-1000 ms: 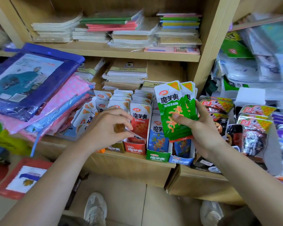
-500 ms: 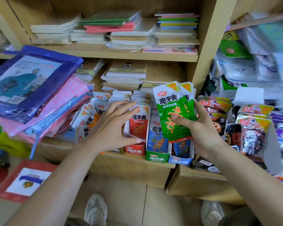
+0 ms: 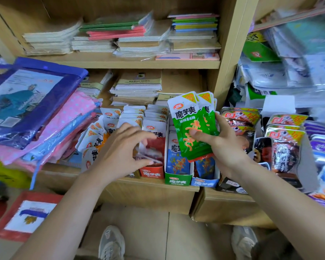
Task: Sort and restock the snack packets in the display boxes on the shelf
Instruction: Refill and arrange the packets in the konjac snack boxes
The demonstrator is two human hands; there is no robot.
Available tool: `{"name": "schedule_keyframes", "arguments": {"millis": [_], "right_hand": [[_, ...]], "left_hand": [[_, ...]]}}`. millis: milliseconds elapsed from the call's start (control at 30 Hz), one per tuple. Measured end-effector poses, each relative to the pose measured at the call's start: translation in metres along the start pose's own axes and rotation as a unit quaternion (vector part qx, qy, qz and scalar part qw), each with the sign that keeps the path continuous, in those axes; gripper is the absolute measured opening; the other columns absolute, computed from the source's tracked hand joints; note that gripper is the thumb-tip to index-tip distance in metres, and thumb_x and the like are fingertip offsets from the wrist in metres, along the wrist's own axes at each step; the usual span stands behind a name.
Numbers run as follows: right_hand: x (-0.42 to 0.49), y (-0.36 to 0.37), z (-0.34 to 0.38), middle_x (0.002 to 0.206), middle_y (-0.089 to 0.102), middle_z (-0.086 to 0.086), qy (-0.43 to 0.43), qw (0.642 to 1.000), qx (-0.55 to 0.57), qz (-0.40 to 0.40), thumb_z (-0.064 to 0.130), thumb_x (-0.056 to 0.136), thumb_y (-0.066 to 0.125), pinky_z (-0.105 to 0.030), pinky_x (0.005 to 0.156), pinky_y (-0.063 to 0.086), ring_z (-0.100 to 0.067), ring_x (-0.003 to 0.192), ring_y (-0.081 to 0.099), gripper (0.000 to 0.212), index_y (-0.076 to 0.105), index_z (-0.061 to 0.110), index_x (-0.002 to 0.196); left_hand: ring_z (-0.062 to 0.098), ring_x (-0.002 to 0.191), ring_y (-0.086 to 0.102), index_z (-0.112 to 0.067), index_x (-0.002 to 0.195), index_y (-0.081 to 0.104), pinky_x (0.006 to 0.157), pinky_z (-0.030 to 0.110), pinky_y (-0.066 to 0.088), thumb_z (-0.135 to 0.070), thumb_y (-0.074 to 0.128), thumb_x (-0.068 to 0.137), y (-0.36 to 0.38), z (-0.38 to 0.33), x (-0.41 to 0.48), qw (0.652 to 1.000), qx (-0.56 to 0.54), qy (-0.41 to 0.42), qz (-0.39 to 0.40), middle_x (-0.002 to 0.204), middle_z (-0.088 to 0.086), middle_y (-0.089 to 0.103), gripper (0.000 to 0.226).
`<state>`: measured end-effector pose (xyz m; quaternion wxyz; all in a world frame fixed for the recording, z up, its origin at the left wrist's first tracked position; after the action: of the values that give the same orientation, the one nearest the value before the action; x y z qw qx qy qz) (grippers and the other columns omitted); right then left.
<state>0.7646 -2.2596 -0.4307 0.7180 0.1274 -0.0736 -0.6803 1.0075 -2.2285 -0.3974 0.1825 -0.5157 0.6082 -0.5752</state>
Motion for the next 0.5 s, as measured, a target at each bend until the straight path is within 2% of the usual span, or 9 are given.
{"name": "schedule_keyframes", "arguments": {"millis": [67,100,133,200,267,333,367,433,500], "right_hand": [[0.0,0.001,0.001,0.121,0.073,-0.004,-0.003,1.0,-0.003,-0.001,0.007,0.076,0.085,-0.052,0.087,0.06,-0.027,0.105,0.073,0.086,0.041,0.019,0.149],[0.0,0.001,0.002,0.119,0.074,-0.003,-0.006,1.0,-0.008,-0.003,0.007,0.077,0.085,-0.054,0.089,0.059,-0.027,0.105,0.073,0.079,0.045,0.019,0.145],[0.0,0.002,0.003,0.117,0.074,-0.003,-0.009,1.0,-0.014,-0.004,0.006,0.078,0.084,-0.055,0.091,0.058,-0.028,0.105,0.073,0.073,0.049,0.02,0.14],[0.0,0.002,0.002,0.114,0.075,-0.001,-0.012,1.0,-0.018,-0.009,0.006,0.078,0.084,-0.056,0.092,0.057,-0.027,0.103,0.073,0.068,0.052,0.021,0.136],[0.0,0.002,0.0,0.114,0.075,0.001,-0.009,1.0,-0.018,-0.014,0.007,0.077,0.085,-0.056,0.091,0.058,-0.026,0.103,0.074,0.074,0.049,0.021,0.14],[0.001,0.002,-0.003,0.117,0.074,0.002,-0.004,1.0,-0.015,-0.015,0.009,0.075,0.086,-0.055,0.091,0.057,-0.025,0.104,0.073,0.083,0.044,0.019,0.146],[0.001,0.002,-0.003,0.118,0.074,0.002,-0.004,1.0,-0.013,-0.015,0.009,0.075,0.086,-0.054,0.091,0.058,-0.025,0.105,0.073,0.087,0.042,0.019,0.148],[0.001,0.001,-0.003,0.119,0.074,0.004,-0.005,1.0,-0.009,-0.018,0.009,0.074,0.087,-0.054,0.091,0.058,-0.024,0.105,0.073,0.093,0.038,0.02,0.152],[0.001,0.0,-0.002,0.118,0.074,0.005,-0.007,1.0,-0.005,-0.021,0.008,0.075,0.086,-0.053,0.091,0.058,-0.023,0.105,0.073,0.094,0.036,0.02,0.153]], "left_hand": [[0.005,0.098,0.052,-0.036,0.096,0.073,0.087,0.034,0.047,-0.035,0.092,0.064,-0.001,0.003,-0.007,0.999,-0.046,0.005,0.015,0.098,-0.022,0.058,0.037],[0.005,0.106,0.053,-0.038,0.093,0.073,0.091,0.039,0.048,-0.032,0.093,0.063,-0.002,0.005,-0.01,0.998,-0.061,-0.003,0.022,0.108,-0.023,0.059,0.037],[0.005,0.118,0.05,-0.041,0.099,0.072,0.097,0.041,0.047,-0.033,0.093,0.062,-0.003,0.005,-0.011,0.997,-0.064,-0.014,0.029,0.123,-0.025,0.056,0.043],[0.004,0.142,0.032,-0.047,0.13,0.059,0.109,0.036,0.036,-0.039,0.093,0.062,-0.002,0.007,-0.009,0.997,-0.04,-0.045,0.047,0.155,-0.026,0.033,0.076],[0.004,0.152,0.009,-0.049,0.153,0.031,0.113,0.037,0.026,-0.045,0.09,0.064,0.004,0.008,-0.003,0.993,-0.018,-0.076,0.09,0.165,-0.026,0.004,0.107],[0.003,0.153,-0.001,-0.047,0.158,0.014,0.118,0.041,0.02,-0.049,0.087,0.066,0.012,0.008,0.003,0.988,-0.005,-0.081,0.128,0.166,-0.024,-0.005,0.117],[0.004,0.153,0.002,-0.046,0.158,0.014,0.12,0.042,0.019,-0.052,0.086,0.067,0.013,0.009,0.005,0.988,-0.007,-0.084,0.13,0.166,-0.023,0.0,0.116],[0.009,0.144,0.025,-0.046,0.154,0.028,0.118,0.042,0.03,-0.056,0.084,0.068,0.007,0.012,0.008,0.992,-0.021,-0.087,0.088,0.155,-0.021,0.029,0.104],[0.01,0.119,0.041,-0.045,0.14,0.049,0.1,0.038,0.042,-0.058,0.081,0.066,-0.003,0.013,0.007,0.997,-0.023,-0.063,0.038,0.121,-0.023,0.051,0.082]]}}
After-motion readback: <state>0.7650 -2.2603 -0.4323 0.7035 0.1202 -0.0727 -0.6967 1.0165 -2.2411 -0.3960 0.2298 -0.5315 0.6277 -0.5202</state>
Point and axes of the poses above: each hand's wrist, its own x-axis towards the middle knuckle, its own y-axis out of the palm, z = x × y, the point moved 6 cm from there along x, towards the middle knuckle
